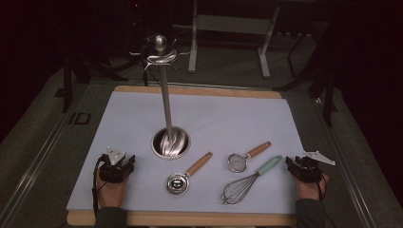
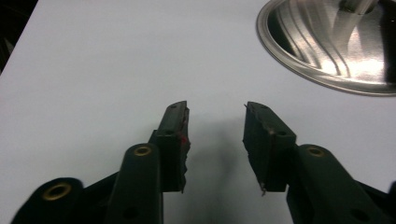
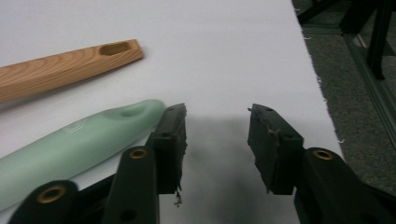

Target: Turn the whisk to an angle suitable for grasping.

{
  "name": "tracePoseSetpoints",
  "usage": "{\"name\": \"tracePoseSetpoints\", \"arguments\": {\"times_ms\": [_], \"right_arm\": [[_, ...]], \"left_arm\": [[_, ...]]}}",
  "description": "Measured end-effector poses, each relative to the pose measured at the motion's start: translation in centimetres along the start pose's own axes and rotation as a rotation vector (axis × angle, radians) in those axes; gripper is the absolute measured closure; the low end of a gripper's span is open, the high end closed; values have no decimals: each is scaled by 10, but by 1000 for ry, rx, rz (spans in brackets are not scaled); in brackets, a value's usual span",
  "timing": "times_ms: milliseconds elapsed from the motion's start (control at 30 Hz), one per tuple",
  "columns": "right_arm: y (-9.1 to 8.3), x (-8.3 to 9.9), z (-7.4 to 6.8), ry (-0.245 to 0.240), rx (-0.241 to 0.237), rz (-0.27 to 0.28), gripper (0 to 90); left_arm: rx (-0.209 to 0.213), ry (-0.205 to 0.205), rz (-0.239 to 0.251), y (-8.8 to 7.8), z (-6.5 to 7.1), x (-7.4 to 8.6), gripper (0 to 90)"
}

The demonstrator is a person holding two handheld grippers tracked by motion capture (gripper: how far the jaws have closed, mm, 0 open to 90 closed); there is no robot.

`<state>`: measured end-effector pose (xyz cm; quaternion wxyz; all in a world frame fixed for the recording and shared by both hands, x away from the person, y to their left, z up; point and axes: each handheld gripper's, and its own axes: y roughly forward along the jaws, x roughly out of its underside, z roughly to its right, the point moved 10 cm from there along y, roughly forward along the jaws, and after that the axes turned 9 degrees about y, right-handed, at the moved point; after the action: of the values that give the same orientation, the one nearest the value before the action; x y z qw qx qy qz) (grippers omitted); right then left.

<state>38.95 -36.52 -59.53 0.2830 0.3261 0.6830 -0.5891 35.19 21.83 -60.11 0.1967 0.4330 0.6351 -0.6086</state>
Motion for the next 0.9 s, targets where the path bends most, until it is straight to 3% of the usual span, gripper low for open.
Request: {"name": "tracePoseSetpoints", "arguments": {"times_ms": [300,567,667,900], "right_arm": [[-6,7,-10,18,-51,-18,636],[-10,15,-28,-34,-77,-61,735],[-7,18,-36,-69,-78,-93,896],[-1,15,-50,-82,-104,-114,900]], "left_arm": [[10,-28,30,-2,-2,-1,610],[7,-11,20,-1,0,-1,624],[3,-2,14,-1,0,0,628],[-2,9,14,-1,1,-1,629]]}}
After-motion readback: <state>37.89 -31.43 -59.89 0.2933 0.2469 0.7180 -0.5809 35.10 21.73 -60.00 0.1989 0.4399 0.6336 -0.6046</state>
